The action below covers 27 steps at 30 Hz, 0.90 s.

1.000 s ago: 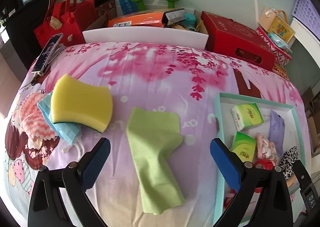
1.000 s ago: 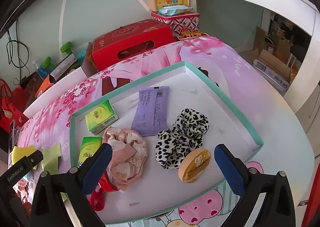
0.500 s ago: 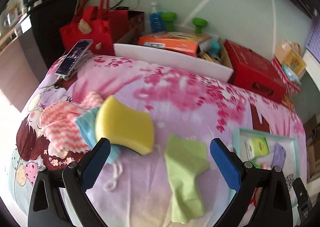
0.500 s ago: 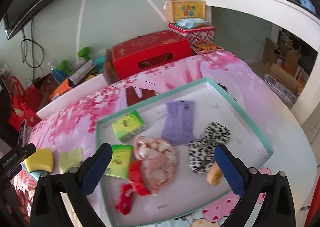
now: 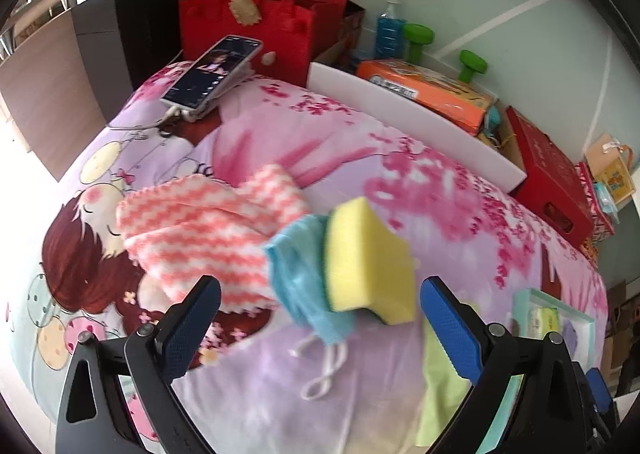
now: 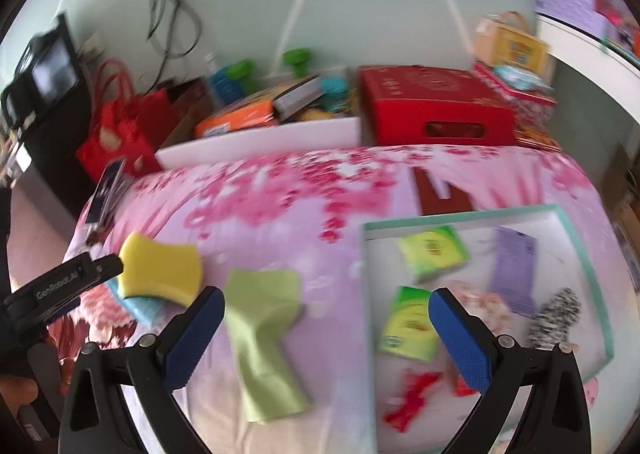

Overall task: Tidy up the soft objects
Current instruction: 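Withdraw both tools from the tray toward the green cloth and sponge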

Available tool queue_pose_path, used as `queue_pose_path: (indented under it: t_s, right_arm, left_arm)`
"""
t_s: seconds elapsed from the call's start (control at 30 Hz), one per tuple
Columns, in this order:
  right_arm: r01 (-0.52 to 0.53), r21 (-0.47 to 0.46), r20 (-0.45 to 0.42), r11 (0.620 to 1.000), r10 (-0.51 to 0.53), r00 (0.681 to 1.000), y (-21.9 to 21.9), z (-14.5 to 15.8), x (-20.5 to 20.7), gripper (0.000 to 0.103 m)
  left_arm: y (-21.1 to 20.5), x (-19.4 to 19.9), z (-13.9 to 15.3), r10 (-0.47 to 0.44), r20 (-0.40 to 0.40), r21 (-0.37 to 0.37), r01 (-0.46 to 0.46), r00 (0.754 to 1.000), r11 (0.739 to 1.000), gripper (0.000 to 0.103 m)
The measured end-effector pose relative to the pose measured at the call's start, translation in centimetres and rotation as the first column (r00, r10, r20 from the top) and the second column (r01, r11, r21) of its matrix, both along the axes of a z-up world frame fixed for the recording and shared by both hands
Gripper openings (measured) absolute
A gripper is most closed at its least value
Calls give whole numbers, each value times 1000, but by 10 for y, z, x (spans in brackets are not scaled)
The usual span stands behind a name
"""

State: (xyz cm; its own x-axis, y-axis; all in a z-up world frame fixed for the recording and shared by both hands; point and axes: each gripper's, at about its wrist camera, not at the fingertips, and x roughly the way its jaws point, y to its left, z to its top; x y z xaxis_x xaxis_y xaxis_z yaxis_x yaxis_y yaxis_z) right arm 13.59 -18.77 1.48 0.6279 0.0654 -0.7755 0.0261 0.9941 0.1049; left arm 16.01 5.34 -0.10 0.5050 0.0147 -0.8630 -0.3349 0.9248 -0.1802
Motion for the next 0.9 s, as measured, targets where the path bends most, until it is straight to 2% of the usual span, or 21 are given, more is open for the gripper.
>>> queue_pose_path:
  t_s: [0.27,0.4,0.5,0.7,0.83,0.9]
  right_arm:
    - [-104,-13,-103,995,102,990,44,-43,19,103]
    - [-117,8,-168,993,116,979,48,-67,22,103]
    - [-119,18,-193,993,120,974,49,-77,22,103]
    - [-133,15,-219,991,133,967,53,-85,22,103]
    - [-143,10,-223,990,141,964,55,-87,23,103]
    - [-148,6,-226,989,145,963,57,-88,22,102]
  left_arm:
    - [22,5,-22,33,-51,-23,-34,998,999,100]
    - [37,5,-38,85,-113,-98,-97,990,991,100]
    - [41,2,-45,110,-129,-117,-125,986,985,100]
    - [50,-8,-38,157,-88,-154,-169,984,973,99]
    - [52,-9,-34,174,-70,-148,-183,982,972,88]
    - [54,-9,-36,182,-70,-166,-192,981,967,87]
